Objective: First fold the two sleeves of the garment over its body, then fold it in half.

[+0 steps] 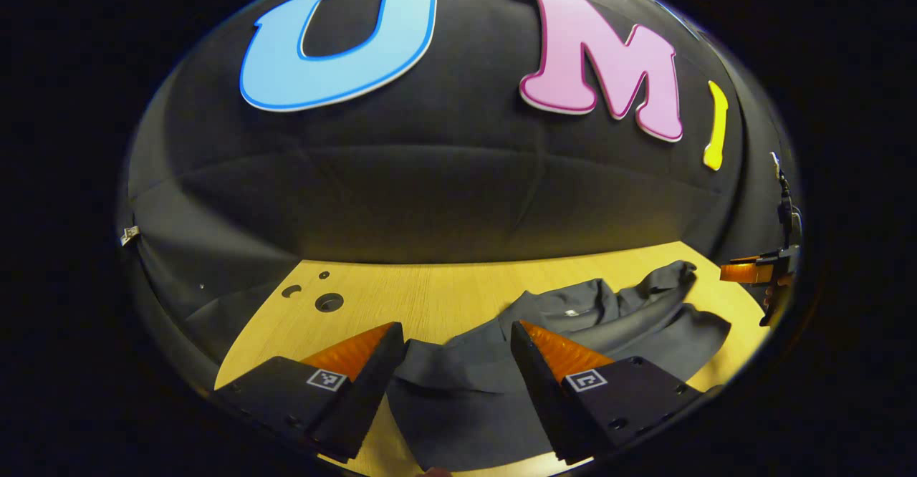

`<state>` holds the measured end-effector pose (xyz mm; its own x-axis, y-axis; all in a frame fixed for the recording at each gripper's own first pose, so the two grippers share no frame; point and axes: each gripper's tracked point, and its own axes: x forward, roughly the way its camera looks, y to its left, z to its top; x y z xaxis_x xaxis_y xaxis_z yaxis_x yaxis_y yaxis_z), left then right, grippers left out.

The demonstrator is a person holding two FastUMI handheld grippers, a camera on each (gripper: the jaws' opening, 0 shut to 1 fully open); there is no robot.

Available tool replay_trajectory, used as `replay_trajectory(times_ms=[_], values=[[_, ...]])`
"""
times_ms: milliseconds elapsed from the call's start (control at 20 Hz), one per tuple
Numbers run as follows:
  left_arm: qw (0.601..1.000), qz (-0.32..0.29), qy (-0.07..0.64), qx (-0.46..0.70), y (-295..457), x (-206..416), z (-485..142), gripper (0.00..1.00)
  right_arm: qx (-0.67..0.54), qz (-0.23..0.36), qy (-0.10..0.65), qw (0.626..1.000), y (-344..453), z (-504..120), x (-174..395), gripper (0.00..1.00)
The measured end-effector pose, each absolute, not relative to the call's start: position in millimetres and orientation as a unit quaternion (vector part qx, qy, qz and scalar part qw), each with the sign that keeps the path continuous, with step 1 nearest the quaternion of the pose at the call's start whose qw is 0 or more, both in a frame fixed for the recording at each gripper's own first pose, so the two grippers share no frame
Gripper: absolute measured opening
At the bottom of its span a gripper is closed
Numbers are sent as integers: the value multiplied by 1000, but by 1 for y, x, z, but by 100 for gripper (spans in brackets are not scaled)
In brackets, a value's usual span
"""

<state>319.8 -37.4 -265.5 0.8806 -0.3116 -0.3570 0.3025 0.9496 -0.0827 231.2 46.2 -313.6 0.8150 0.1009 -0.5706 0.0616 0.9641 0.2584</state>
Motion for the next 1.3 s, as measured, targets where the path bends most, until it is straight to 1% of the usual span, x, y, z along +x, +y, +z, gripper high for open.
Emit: replay_trajectory(times_ms=[300, 450, 550, 800, 1050, 1300], values=[[970, -171, 169, -26, -29, 237, -217, 95, 135, 39, 277, 951, 60, -247, 176, 87], [970, -180, 162, -31, -24, 194, -194, 95, 135, 65, 267, 952, 71, -217, 148, 87], [969, -186, 159, -33, -20, 165, -183, 95, 136, 79, 260, 953, 79, -200, 131, 87], [967, -185, 164, -65, -16, 108, -173, 95, 140, 89, 234, 958, 96, -162, 90, 87], [967, -177, 166, -81, -16, 69, -174, 96, 153, 102, 235, 954, 113, -151, 54, 87], [965, -168, 187, -75, -16, 36, -188, 96, 155, 118, 272, 943, 123, -172, 23, 88]])
